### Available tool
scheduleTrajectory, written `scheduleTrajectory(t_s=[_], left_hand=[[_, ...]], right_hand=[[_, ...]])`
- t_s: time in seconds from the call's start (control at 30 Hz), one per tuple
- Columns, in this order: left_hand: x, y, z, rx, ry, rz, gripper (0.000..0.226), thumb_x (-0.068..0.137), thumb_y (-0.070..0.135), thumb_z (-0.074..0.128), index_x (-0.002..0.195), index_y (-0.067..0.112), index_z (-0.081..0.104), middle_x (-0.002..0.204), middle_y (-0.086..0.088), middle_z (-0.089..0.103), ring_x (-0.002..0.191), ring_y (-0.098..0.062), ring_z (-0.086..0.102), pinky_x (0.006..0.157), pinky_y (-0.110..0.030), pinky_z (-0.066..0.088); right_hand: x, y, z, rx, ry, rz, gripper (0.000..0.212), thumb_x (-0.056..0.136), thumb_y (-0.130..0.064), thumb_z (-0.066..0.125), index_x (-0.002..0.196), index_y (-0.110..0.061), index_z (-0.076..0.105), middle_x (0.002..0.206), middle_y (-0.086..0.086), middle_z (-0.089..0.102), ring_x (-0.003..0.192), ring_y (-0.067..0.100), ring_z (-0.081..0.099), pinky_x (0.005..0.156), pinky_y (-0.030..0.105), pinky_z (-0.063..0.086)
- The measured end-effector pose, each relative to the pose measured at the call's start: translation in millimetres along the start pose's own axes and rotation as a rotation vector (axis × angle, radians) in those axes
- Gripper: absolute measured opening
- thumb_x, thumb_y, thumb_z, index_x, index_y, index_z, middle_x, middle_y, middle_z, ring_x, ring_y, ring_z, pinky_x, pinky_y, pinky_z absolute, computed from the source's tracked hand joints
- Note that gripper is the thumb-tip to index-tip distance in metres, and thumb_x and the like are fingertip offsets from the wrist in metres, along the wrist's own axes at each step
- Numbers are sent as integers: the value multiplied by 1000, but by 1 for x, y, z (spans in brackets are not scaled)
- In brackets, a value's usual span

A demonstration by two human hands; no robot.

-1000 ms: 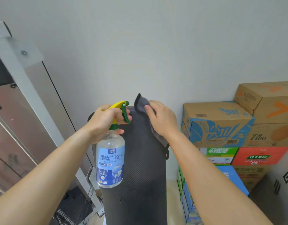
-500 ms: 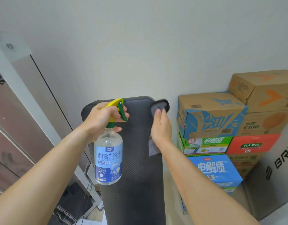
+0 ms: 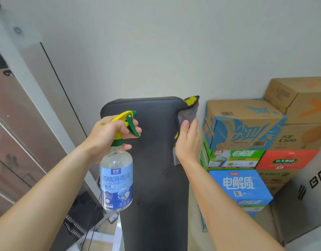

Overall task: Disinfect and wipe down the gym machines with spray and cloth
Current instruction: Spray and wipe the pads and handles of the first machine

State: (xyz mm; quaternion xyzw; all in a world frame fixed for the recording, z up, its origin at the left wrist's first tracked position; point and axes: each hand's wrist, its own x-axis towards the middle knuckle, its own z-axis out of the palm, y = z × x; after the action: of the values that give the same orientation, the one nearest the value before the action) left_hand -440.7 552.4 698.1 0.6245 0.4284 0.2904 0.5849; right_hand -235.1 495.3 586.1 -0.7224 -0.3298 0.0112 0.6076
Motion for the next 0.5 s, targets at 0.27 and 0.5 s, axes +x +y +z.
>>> scheduleTrajectory(t_s=[0.27, 0.5], left_hand=[[-9, -41, -59, -74, 57, -46, 39, 84, -5, 48, 114, 5, 71, 105, -13, 79, 102, -26, 77, 75, -37, 55], [-7, -70, -106, -118, 59, -72, 39, 84, -6, 48, 111, 7, 72, 105, -12, 80, 102, -23, 77, 76, -36, 55]], right_hand=[[-59, 13, 24, -245, 257, 265, 34, 107, -32, 35, 104, -3, 53, 108, 17, 63, 97, 38, 58, 71, 37, 34], [-68, -33, 46, -328, 212, -308, 27, 101, -21, 41, 97, -1, 59, 103, 17, 63, 106, 41, 56, 84, 47, 48]])
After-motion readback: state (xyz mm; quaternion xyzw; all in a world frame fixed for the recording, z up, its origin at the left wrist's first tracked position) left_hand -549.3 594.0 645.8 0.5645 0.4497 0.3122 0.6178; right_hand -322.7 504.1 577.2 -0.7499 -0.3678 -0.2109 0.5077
